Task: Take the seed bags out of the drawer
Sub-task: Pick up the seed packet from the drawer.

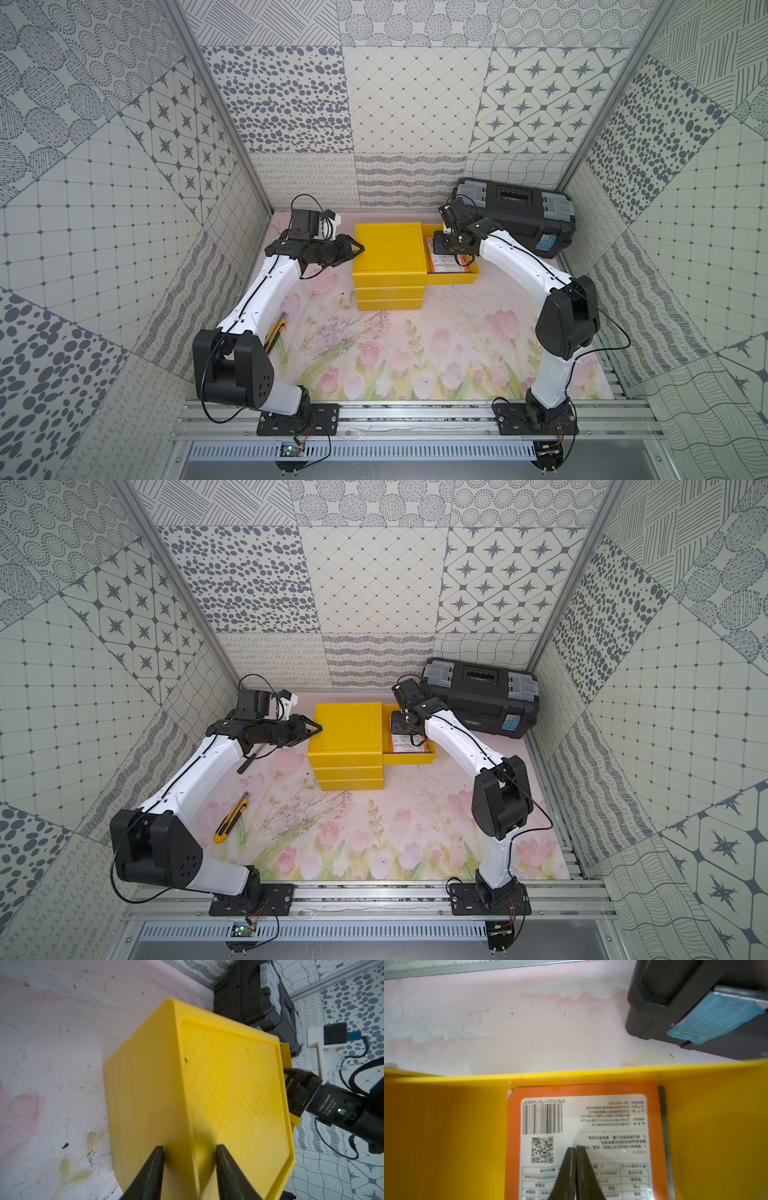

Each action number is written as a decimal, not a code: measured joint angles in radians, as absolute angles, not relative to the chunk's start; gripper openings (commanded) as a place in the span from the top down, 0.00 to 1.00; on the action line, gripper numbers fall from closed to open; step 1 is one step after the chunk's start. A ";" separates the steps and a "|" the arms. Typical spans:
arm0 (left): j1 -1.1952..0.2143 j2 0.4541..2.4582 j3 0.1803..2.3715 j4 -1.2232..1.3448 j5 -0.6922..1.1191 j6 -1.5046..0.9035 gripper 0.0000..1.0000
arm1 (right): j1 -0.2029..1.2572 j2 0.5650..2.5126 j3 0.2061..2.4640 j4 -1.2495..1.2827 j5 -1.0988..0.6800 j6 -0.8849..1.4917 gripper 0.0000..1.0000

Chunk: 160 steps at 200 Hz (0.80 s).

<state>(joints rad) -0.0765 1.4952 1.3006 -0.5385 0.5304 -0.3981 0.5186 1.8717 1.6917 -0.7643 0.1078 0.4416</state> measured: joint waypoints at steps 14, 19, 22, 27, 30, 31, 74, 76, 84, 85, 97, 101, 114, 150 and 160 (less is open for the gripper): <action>-0.076 1.495 1.301 -0.538 0.531 -0.398 0.57 | 0.521 1.879 1.693 -0.747 0.072 0.450 0.89; -0.076 1.495 1.301 -0.538 0.531 -0.398 0.57 | 0.521 1.880 1.693 -0.739 0.054 0.458 0.89; -0.076 1.495 1.301 -0.538 0.531 -0.398 0.57 | 0.521 1.880 1.693 -0.735 0.044 0.461 0.89; -0.076 1.495 1.301 -0.538 0.531 -0.398 0.57 | 0.520 1.880 1.693 -0.728 0.027 0.465 0.89; -0.076 1.495 1.301 -0.538 0.531 -0.398 0.57 | 0.520 1.880 1.693 -0.723 0.015 0.469 0.89; -0.076 1.495 1.301 -0.538 0.531 -0.398 0.57 | 0.520 1.880 1.693 -0.721 0.009 0.470 0.89; -0.076 1.496 1.301 -0.538 0.532 -0.398 0.57 | 0.500 1.880 1.668 -0.643 -0.196 0.552 0.86; -0.076 1.496 1.301 -0.538 0.532 -0.398 0.57 | 0.497 1.880 1.665 -0.637 -0.204 0.556 0.86; -0.076 1.496 1.301 -0.538 0.533 -0.398 0.57 | 0.490 1.879 1.654 -0.622 -0.230 0.572 0.84; -0.076 1.496 1.301 -0.538 0.533 -0.398 0.57 | 0.489 1.878 1.652 -0.619 -0.235 0.575 0.84; -0.075 1.496 1.301 -0.538 0.535 -0.398 0.57 | 0.477 1.869 1.637 -0.600 -0.266 0.593 0.81; -0.075 1.496 1.301 -0.538 0.535 -0.398 0.57 | 0.474 1.864 1.631 -0.597 -0.274 0.595 0.79; -0.075 1.496 1.301 -0.538 0.536 -0.398 0.57 | 0.463 1.845 1.614 -0.594 -0.289 0.606 0.74; -0.073 1.497 1.301 -0.538 0.539 -0.398 0.57 | 0.440 1.776 1.593 -0.595 -0.294 0.619 0.52; -0.073 1.497 1.301 -0.538 0.539 -0.398 0.57 | 0.437 1.758 1.593 -0.596 -0.290 0.607 0.46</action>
<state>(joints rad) -0.0731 1.4971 1.3006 -0.5377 0.5392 -0.3985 0.4366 1.7576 1.5932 -0.5964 -0.2897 0.6075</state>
